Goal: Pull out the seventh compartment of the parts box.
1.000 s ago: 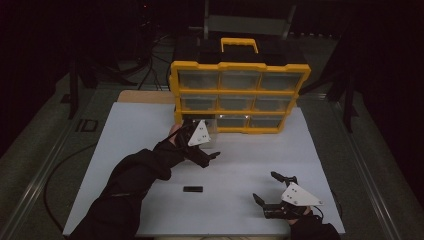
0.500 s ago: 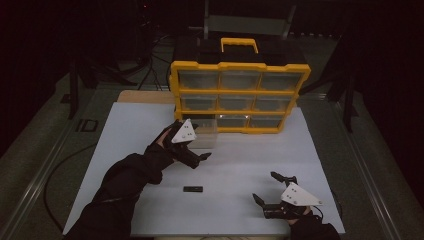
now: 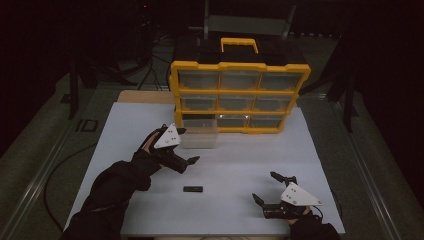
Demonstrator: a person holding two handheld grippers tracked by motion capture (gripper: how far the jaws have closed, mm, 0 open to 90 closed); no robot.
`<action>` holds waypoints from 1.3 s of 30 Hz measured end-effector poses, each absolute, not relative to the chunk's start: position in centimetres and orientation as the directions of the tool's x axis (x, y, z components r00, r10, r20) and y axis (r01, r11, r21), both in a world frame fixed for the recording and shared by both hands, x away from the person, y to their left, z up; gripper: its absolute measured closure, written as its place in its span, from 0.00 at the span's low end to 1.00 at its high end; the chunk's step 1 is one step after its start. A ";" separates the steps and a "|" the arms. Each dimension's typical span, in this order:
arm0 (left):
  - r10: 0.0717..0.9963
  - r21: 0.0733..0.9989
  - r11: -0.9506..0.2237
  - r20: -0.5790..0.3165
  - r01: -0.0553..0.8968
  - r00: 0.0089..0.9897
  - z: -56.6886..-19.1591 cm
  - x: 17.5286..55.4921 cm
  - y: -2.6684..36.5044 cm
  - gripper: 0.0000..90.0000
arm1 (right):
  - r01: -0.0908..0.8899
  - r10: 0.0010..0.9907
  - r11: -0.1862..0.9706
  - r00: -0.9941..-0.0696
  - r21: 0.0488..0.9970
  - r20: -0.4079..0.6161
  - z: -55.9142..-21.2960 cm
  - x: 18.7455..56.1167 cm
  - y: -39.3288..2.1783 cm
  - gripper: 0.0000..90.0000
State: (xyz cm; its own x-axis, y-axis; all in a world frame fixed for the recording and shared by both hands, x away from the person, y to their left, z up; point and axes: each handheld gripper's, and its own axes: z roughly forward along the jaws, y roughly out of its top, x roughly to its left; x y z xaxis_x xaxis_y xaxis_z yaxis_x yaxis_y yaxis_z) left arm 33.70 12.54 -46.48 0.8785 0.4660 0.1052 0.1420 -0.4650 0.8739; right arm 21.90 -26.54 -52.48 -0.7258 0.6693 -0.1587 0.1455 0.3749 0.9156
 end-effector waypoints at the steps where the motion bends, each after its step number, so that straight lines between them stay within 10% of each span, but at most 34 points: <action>1: 0.467 0.876 -0.460 0.101 0.145 0.879 -46.6 33.6 12.7 0.00 | 0.146 0.669 0.373 -0.726 0.916 -0.157 -52.5 21.9 -26.5 0.10; 39: 0.519 0.875 -0.412 -0.003 0.253 0.855 -52.2 27.7 17.1 0.00 | 0.143 0.668 0.383 -0.725 0.912 -0.167 -52.5 21.9 -26.4 0.10</action>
